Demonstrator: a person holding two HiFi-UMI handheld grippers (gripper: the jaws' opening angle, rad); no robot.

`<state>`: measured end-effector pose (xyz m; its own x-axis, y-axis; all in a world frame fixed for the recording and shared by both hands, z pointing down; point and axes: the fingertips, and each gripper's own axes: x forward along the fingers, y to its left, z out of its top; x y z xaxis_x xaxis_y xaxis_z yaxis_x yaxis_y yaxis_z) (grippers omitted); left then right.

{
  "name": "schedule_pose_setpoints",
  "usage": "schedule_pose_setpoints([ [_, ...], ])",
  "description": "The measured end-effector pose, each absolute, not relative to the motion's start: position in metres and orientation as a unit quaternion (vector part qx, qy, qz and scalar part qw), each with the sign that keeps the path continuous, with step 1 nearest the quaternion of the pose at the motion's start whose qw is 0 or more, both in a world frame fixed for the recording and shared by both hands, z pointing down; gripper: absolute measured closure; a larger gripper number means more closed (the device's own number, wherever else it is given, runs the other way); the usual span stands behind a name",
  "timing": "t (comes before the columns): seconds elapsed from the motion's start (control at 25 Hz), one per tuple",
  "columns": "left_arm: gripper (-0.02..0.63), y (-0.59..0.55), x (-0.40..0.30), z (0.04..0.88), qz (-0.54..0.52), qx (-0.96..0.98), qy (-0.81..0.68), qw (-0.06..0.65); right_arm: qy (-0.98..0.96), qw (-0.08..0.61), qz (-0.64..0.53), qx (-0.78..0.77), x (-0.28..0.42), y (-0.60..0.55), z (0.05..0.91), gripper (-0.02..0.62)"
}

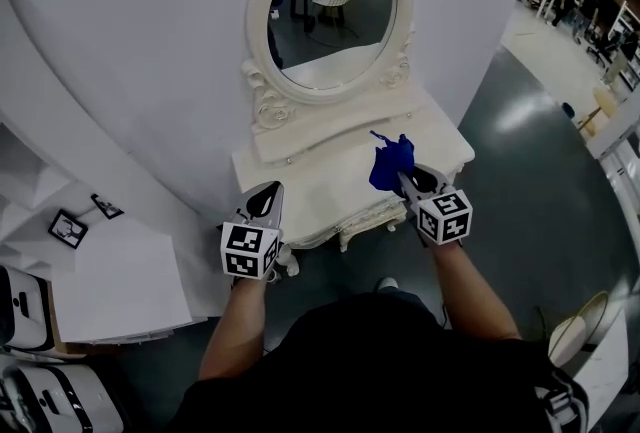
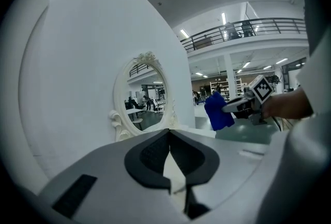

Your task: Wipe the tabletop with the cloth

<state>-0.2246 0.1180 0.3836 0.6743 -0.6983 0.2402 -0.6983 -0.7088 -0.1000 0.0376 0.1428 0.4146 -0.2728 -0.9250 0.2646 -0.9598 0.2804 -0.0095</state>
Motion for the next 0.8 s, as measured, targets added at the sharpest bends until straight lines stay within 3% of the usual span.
schedule_pose_setpoints([
  [0.8,0.595,-0.005,-0.137,0.415,0.173,0.88,-0.441,0.026,-0.847,0.121,0.102,0.507,0.106,-0.027,0.45,0.534],
])
